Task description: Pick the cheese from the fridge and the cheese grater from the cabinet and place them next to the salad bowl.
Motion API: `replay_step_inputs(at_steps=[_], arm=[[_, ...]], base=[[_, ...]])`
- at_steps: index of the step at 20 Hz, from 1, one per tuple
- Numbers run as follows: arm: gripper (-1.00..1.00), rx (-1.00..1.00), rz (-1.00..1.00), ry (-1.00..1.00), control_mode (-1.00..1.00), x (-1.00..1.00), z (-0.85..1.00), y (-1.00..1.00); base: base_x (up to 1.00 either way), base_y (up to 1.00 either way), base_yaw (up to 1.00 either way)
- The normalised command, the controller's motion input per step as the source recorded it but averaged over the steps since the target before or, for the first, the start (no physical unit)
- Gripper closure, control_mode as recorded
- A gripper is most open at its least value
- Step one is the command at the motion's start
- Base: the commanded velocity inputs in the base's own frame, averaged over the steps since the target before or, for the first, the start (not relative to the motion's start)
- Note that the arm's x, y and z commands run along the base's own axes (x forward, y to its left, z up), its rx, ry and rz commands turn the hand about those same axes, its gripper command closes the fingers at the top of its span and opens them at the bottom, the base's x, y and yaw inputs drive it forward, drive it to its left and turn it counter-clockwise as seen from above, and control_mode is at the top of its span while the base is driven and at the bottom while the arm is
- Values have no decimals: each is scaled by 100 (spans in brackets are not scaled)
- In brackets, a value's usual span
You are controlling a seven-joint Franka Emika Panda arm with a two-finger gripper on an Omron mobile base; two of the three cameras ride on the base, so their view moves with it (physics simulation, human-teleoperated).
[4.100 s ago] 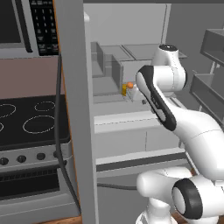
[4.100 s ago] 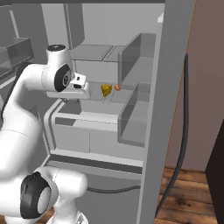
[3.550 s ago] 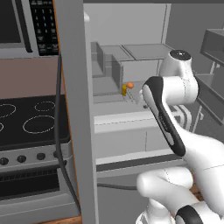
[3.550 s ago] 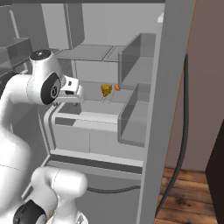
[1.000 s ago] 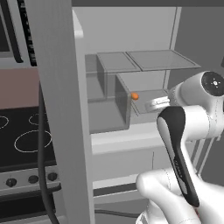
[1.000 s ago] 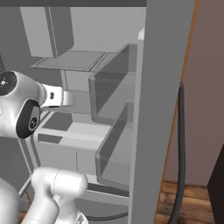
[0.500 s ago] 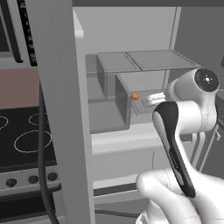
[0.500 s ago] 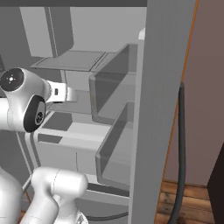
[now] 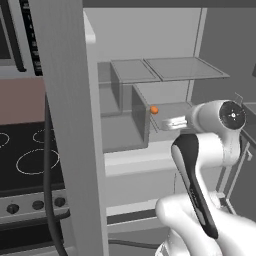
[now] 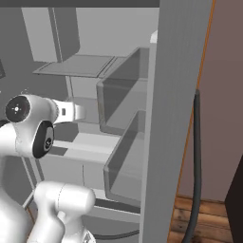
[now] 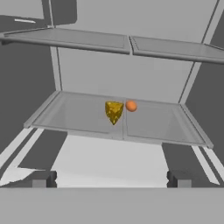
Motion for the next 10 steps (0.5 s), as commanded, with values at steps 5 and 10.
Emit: replay_step_inputs(at_steps=[5, 10], arm=[[-100, 0, 0, -2, -100, 35, -6, -1], [-100, 0, 0, 0, -100, 35, -1, -2]], base=[[0, 0, 0], [0, 0, 0]])
